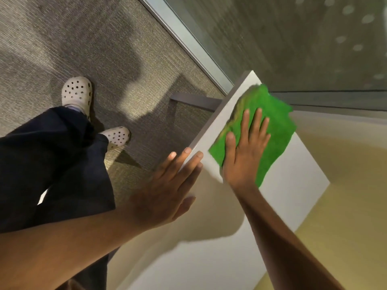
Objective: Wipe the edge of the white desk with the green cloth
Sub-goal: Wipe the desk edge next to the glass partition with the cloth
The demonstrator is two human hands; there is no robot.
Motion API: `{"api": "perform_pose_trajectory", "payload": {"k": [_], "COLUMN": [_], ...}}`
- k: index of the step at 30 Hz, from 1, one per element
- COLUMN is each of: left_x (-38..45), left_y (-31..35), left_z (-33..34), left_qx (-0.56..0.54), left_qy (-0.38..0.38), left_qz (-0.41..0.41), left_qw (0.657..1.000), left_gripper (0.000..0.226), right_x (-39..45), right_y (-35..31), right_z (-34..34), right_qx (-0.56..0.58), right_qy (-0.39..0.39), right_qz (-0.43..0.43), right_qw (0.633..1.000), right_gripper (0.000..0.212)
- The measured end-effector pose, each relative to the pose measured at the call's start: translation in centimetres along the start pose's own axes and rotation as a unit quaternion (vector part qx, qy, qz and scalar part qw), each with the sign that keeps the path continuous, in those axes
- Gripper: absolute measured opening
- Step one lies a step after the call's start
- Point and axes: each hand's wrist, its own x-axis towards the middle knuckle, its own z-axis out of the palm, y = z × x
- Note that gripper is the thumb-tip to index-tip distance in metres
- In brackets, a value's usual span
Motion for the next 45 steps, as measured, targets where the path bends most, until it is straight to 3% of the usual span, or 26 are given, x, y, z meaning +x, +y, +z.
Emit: {"api": "perform_pose_trajectory", "payload": {"k": [3,7,11,14,16,20,25,30,36,42,45], "left_x": [0.0,0.0,-0.1,-0.2,-0.2,-0.4,-0.4,-0.4,-0.5,-0.6,-0.5], "left_y": [0.0,0.1,0.1,0.1,0.1,0.2,0.3,0.3,0.2,0.1,0.2], "left_z": [0.1,0.2,0.4,0.6,0.6,0.6,0.6,0.4,0.7,0.8,0.6], "left_qx": [0.0,0.007,0.018,0.02,0.023,0.017,0.024,0.003,-0.017,0.002,-0.002], "left_qy": [0.0,0.008,0.025,0.037,0.041,0.048,0.055,0.077,0.067,0.051,0.04], "left_qz": [0.0,0.0,-0.003,0.0,0.002,0.001,-0.001,0.0,0.007,0.005,0.0], "left_qw": [1.0,1.0,1.0,0.999,0.999,0.999,0.998,0.997,0.998,0.999,0.999], "left_gripper": [0.081,0.078,0.076,0.074,0.074,0.074,0.075,0.071,0.07,0.073,0.077], "right_x": [-1.0,3.7,9.8,13.0,13.0,9.3,4.9,8.4,12.2,12.0,8.9], "right_y": [0.9,-0.8,-4.1,-6.3,-6.7,-6.2,-6.1,-4.5,-4.2,-1.5,-1.0], "right_z": [-0.1,-0.7,-0.7,-0.6,-0.4,-0.1,0.2,-1.0,-0.7,-0.9,-0.6], "right_qx": [-0.014,-0.037,-0.038,-0.03,-0.026,-0.005,-0.038,-0.11,-0.046,0.005,0.023], "right_qy": [-0.034,-0.014,0.032,0.051,0.061,0.051,-0.015,-0.017,0.086,0.122,0.089], "right_qz": [-0.022,-0.027,0.058,0.133,0.14,0.04,-0.077,-0.133,-0.084,0.089,0.116], "right_qw": [0.999,0.999,0.997,0.989,0.988,0.998,0.996,0.985,0.992,0.989,0.989], "right_gripper": [0.069,0.078,0.083,0.067,0.063,0.07,0.067,0.056,0.034,0.063,0.064]}}
